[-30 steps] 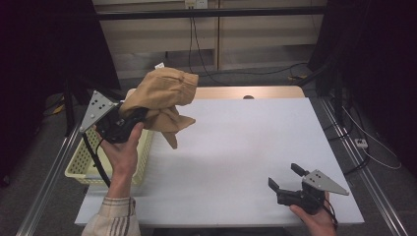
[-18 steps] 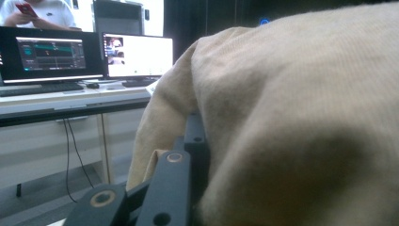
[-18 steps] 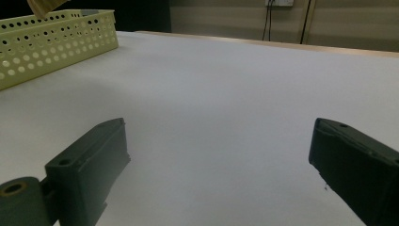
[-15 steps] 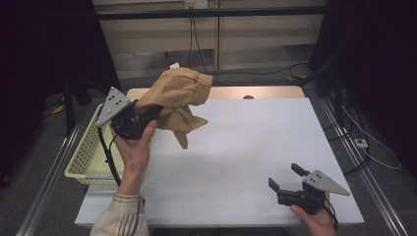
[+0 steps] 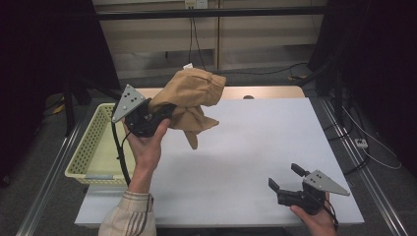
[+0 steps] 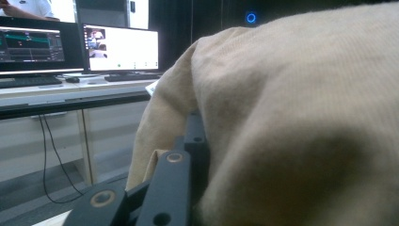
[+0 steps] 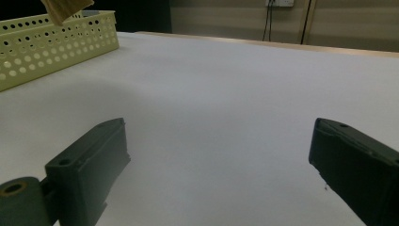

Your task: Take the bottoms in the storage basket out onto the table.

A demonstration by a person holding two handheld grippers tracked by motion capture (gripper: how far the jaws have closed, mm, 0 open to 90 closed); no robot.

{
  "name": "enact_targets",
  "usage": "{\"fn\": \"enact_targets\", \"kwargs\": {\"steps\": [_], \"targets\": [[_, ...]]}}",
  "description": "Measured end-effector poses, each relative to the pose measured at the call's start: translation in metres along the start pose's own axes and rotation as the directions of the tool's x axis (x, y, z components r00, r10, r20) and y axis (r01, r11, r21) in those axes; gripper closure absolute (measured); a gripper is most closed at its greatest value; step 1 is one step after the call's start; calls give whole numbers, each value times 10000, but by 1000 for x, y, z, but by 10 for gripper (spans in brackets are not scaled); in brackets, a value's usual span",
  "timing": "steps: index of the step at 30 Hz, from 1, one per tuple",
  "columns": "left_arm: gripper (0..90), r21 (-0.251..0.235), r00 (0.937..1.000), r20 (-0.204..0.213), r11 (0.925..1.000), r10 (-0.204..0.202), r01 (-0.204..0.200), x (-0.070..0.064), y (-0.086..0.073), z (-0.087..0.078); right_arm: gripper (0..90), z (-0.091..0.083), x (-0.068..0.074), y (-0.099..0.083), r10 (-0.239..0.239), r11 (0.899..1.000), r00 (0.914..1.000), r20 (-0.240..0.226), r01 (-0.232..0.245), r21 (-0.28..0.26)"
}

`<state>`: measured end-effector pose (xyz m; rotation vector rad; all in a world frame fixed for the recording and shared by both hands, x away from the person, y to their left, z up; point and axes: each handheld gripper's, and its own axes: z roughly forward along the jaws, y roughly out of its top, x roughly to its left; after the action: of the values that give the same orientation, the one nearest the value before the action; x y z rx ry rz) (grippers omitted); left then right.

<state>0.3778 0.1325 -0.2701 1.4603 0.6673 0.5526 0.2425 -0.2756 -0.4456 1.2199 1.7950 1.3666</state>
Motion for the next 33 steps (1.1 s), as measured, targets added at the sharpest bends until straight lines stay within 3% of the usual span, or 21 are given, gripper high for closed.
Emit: {"fn": "enact_targets", "kwargs": {"steps": [15,21,33], "targets": [[771,342,9998,147,9994,-112,107,-5,-8,20,48,0,0,0,18,10000,10000,-4,-18,-1],[770,436,9982,455,9984,-387,367,-6,-13,29,48,0,0,0,30,10000,10000,-9,-30,1],[770,897,9971,536,9948,-540,491,-10,-22,47,48,1,0,0,45,10000,10000,-32,-45,23]]}}
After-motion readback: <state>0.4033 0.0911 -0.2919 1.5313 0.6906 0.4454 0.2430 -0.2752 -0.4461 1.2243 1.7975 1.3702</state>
